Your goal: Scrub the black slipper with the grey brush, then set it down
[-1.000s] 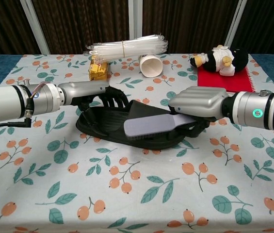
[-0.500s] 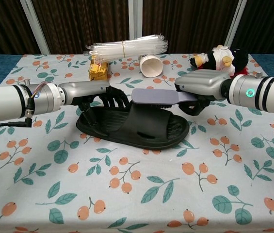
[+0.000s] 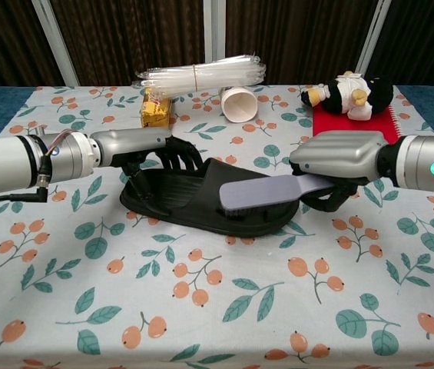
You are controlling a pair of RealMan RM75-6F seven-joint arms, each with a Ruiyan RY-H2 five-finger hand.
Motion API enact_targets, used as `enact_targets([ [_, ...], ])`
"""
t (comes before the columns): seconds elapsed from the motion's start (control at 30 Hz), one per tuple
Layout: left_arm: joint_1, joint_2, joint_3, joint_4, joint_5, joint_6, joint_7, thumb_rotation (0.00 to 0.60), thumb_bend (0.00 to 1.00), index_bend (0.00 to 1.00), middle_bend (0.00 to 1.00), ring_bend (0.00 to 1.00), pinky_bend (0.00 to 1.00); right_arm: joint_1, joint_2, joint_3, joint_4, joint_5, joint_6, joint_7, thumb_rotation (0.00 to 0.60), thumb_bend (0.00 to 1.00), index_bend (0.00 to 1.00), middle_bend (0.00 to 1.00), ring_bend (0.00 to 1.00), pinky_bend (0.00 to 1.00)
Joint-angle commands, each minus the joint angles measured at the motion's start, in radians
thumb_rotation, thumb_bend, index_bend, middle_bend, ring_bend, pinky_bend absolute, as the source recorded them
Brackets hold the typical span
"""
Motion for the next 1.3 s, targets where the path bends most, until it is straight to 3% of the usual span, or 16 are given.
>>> enact_targets([
  [0.03,0.002,0.011,0.000,-0.016,0.004,0.009,0.004,0.600,0.10,0.29,0.42,0.26,0.29,-0.037,0.076,0.025,-0.050,0.000,0.097,0.061,0.600,0.64,1.00,1.00,1.00,1.00],
  [0.2,0.010,0.049,-0.014,-0.074,-0.008,0.030,0.028,0.600,0.09,0.14,0.17,0.04,0.18,-0.057,0.133,0.070,-0.016,0.104,0.074,0.050,0.600,0.59,1.00,1.00,1.00,1.00],
  [0.33,0.036,0.066,-0.037,-0.102,-0.019,0.098,0.060,0.600,0.08,0.13,0.13,0.02,0.15,-0.047,0.096,0.081,0.055,0.183,-0.015,0.020,0.600,0.48,1.00,0.99,1.00,1.00],
  [0.43,0.051,0.097,-0.041,-0.121,-0.013,0.139,0.106,0.600,0.07,0.13,0.13,0.02,0.15,-0.041,0.043,0.084,0.125,0.219,-0.065,0.010,0.600,0.35,0.97,0.90,0.96,0.97],
  [0.5,0.068,0.133,-0.048,-0.154,-0.020,0.171,0.139,0.600,0.07,0.13,0.13,0.02,0.15,-0.039,0.013,0.087,0.164,0.236,-0.087,0.004,0.600,0.22,0.83,0.76,0.81,0.84],
  [0.6,0.104,0.197,-0.060,-0.212,-0.042,0.215,0.167,0.600,0.06,0.13,0.13,0.02,0.15,-0.043,-0.006,0.094,0.182,0.244,-0.094,0.024,0.600,0.12,0.53,0.50,0.51,0.59],
  [0.7,0.143,0.267,-0.066,-0.269,-0.071,0.243,0.194,0.600,0.06,0.13,0.13,0.02,0.15,-0.047,0.005,0.093,0.171,0.237,-0.099,0.036,0.600,0.03,0.15,0.24,0.22,0.34],
  [0.8,0.181,0.335,-0.063,-0.324,-0.098,0.263,0.224,0.600,0.06,0.13,0.13,0.02,0.15,-0.060,0.032,0.089,0.139,0.226,-0.082,0.034,0.600,0.00,0.01,0.11,0.09,0.21],
  [0.87,0.212,0.370,-0.060,-0.351,-0.115,0.285,0.238,0.600,0.06,0.13,0.13,0.02,0.15,-0.076,0.062,0.086,0.103,0.216,-0.053,0.038,0.600,0.00,0.00,0.06,0.03,0.15],
  [1.03,0.322,0.464,-0.040,-0.423,-0.150,0.382,0.267,0.600,0.05,0.13,0.13,0.02,0.15,-0.153,0.200,0.076,-0.038,0.168,0.082,0.079,0.600,0.00,0.00,0.03,0.00,0.12],
  [1.13,0.403,0.523,-0.016,-0.471,-0.184,0.441,0.311,0.600,0.05,0.13,0.13,0.02,0.15,-0.238,0.300,0.061,-0.115,0.127,0.227,0.106,0.600,0.01,0.00,0.09,0.04,0.14],
  [1.2,0.451,0.550,-0.006,-0.498,-0.204,0.485,0.347,0.600,0.05,0.13,0.13,0.02,0.15,-0.293,0.351,0.052,-0.146,0.121,0.304,0.109,0.600,0.09,0.00,0.17,0.10,0.21],
  [1.3,0.541,0.568,0.013,-0.526,-0.224,0.594,0.428,0.600,0.05,0.13,0.13,0.02,0.15,-0.388,0.424,0.030,-0.197,0.133,0.411,0.083,0.600,0.18,0.00,0.19,0.11,0.22],
])
